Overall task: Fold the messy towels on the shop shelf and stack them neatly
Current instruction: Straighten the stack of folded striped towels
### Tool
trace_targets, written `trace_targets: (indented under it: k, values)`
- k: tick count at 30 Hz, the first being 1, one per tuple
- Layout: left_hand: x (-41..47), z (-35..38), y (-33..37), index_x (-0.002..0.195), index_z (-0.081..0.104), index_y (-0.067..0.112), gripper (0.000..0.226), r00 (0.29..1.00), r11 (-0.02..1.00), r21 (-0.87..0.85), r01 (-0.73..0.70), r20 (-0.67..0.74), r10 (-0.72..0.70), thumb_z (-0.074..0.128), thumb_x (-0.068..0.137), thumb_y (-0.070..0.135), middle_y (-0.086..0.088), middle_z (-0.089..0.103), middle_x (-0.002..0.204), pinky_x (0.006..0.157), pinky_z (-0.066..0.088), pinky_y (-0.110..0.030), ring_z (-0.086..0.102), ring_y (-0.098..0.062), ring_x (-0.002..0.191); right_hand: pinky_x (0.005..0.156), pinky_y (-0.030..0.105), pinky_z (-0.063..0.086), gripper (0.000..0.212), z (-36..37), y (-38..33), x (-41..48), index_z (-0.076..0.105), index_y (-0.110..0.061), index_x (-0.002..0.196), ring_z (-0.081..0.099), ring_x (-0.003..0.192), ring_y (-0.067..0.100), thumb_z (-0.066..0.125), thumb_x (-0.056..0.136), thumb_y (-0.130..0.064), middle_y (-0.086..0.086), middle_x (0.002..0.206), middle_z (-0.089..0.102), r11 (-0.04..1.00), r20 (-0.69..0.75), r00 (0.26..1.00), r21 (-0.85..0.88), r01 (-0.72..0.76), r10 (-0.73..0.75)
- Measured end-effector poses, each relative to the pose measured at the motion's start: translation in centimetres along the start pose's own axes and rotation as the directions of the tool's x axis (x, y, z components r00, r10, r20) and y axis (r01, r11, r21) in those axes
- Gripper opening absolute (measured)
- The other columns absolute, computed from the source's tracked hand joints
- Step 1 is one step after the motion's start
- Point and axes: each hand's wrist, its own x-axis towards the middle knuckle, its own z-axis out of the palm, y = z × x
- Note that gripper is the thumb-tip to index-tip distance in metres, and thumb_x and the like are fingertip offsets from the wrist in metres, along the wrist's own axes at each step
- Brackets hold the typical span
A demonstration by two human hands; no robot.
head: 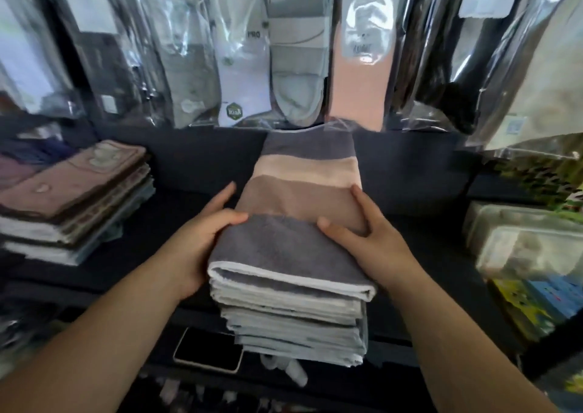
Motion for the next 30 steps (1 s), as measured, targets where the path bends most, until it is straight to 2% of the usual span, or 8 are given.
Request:
trace_targets:
  k: [3,7,11,15,19,21,27,30]
  values:
    - [-2.2,0.6,-0.8,0.143,0.052,0.035,0.065,0.996,0.998,-0.046,0.041,0.083,-0.037,0.065,0.081,0.019,0.008,0.073,0.118,0.083,0.05,-0.027,0.071,-0.01,0.104,0.092,0.029,0.053,0.103,1.2,0.1,0.0,0.029,-0.059,0.148,0.065,0.112,0.009,0.083,0.061,-0.056,-0.012,0.139,0.051,0.923,0.133,0.988,0.366,-0.117,0.073]
    - [-2.3,-0.3,-1.4,0.14,0.057,0.025,0.064,0.991,0.982,-0.148,0.117,0.083,-0.105,0.068,0.077,0.023,-0.006,0.071,0.124,0.083,0.053,-0.031,0.071,-0.019,0.106,0.091,0.036,0.056,0.107,2.9,-0.2,0.0,0.029,-0.058,0.149,0.069,0.11,0.018,0.085,0.058,-0.045,-0.006,0.141,0.051,0.85,0.191,0.978,0.497,-0.174,0.089]
    - [-1.7,-4.4,-0.5,0.138,0.057,0.034,0.061,0.993,0.987,-0.131,0.089,0.086,-0.078,0.066,0.079,0.022,0.001,0.07,0.125,0.087,0.051,-0.032,0.07,-0.016,0.109,0.092,0.037,0.058,0.104,6.2,-0.9,0.2,0.026,-0.062,0.148,0.072,0.106,0.017,0.084,0.063,-0.042,-0.008,0.13,0.056,0.851,0.206,0.974,0.492,-0.185,0.092]
    - [-1.3,-10.0,0.5,0.138,0.058,0.033,0.061,0.994,0.989,-0.121,0.087,0.075,-0.078,0.065,0.078,0.025,-0.002,0.07,0.126,0.088,0.05,-0.036,0.07,-0.02,0.109,0.097,0.04,0.056,0.102,11.4,-2.2,1.0,0.023,-0.063,0.148,0.068,0.112,0.019,0.085,0.068,-0.043,-0.006,0.136,0.053,0.849,0.232,0.968,0.489,-0.202,0.096]
    - [-0.9,-14.8,1.8,0.139,0.058,0.025,0.061,0.992,0.981,-0.15,0.12,-0.008,-0.123,0.064,0.078,0.022,-0.005,0.075,0.112,0.073,0.053,-0.034,0.075,-0.019,0.089,0.087,0.033,0.06,0.099,16.3,-4.0,2.1,0.021,-0.06,0.15,0.067,0.111,0.017,0.081,0.075,-0.038,-0.008,0.134,0.053,0.848,0.226,0.971,0.495,-0.188,0.083]
    - [-0.8,-16.7,2.5,0.138,0.059,0.021,0.052,0.99,0.977,-0.166,0.132,-0.036,-0.139,0.061,0.086,0.019,-0.003,0.077,0.102,0.065,0.054,-0.03,0.075,-0.017,0.08,0.092,0.035,0.058,0.1,18.4,-4.8,2.6,0.021,-0.059,0.151,0.066,0.113,0.017,0.082,0.074,-0.039,-0.008,0.136,0.051,0.853,0.239,0.968,0.488,-0.184,0.072]
    - [-0.9,-21.3,3.6,0.129,0.063,0.014,0.035,0.983,0.98,-0.143,0.139,-0.096,-0.153,0.054,0.095,0.016,-0.004,0.078,0.089,0.064,0.053,-0.028,0.075,-0.016,0.072,0.097,0.039,0.057,0.1,23.4,-6.7,3.5,0.021,-0.06,0.15,0.068,0.111,0.018,0.084,0.075,-0.039,-0.008,0.13,0.054,0.852,0.257,0.965,0.492,-0.178,0.054]
    - [-0.5,-23.5,4.1,0.139,0.057,0.019,0.055,0.989,0.998,0.022,0.066,-0.134,-0.062,0.066,0.085,0.015,-0.004,0.073,0.113,0.079,0.053,-0.031,0.072,-0.018,0.094,0.098,0.039,0.056,0.1,24.8,-7.3,3.6,0.021,-0.06,0.149,0.067,0.112,0.019,0.084,0.073,-0.043,-0.006,0.132,0.053,0.865,0.271,0.961,0.467,-0.182,0.056]
